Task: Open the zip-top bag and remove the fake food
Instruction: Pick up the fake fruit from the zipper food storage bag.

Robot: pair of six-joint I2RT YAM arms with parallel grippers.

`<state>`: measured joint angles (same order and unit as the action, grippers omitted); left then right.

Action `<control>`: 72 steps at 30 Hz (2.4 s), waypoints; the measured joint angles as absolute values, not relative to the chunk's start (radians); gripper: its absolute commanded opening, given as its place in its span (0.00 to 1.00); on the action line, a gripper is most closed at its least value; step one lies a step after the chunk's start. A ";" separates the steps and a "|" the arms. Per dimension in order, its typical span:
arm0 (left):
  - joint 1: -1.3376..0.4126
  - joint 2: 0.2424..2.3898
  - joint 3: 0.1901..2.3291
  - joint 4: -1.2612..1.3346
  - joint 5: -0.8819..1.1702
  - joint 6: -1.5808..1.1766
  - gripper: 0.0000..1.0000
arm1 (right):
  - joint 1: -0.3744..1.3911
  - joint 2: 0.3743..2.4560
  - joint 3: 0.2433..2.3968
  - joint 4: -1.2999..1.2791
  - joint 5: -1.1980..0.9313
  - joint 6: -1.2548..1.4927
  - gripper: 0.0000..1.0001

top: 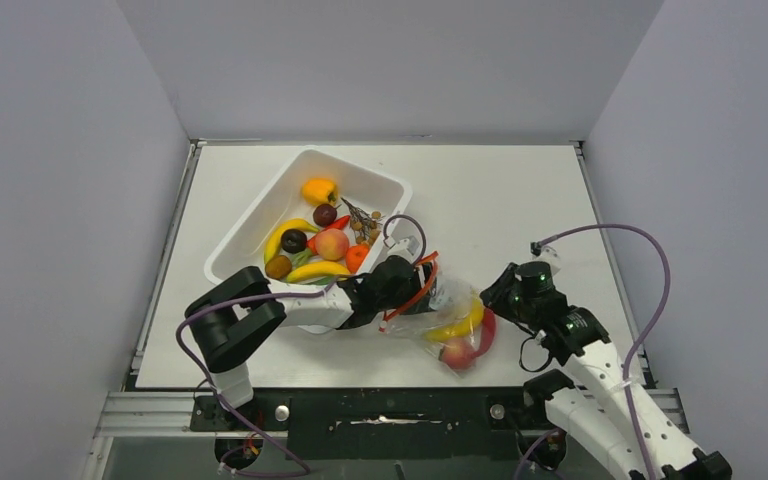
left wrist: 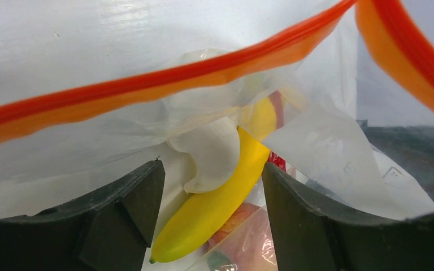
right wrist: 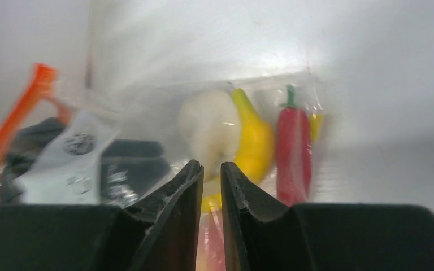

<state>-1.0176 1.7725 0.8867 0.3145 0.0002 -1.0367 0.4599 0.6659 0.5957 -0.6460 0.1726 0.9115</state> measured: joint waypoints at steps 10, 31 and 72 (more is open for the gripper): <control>-1.021 1.849 0.946 0.308 0.050 -1.062 0.66 | 0.210 0.812 0.364 -0.508 -0.134 0.889 0.18; -1.036 1.895 1.007 0.190 0.054 -1.029 0.49 | 0.209 0.771 0.324 -0.442 -0.213 0.875 0.19; -1.048 1.811 1.036 0.006 -0.012 -0.881 0.10 | 0.209 0.688 0.380 -0.487 -0.241 0.863 0.37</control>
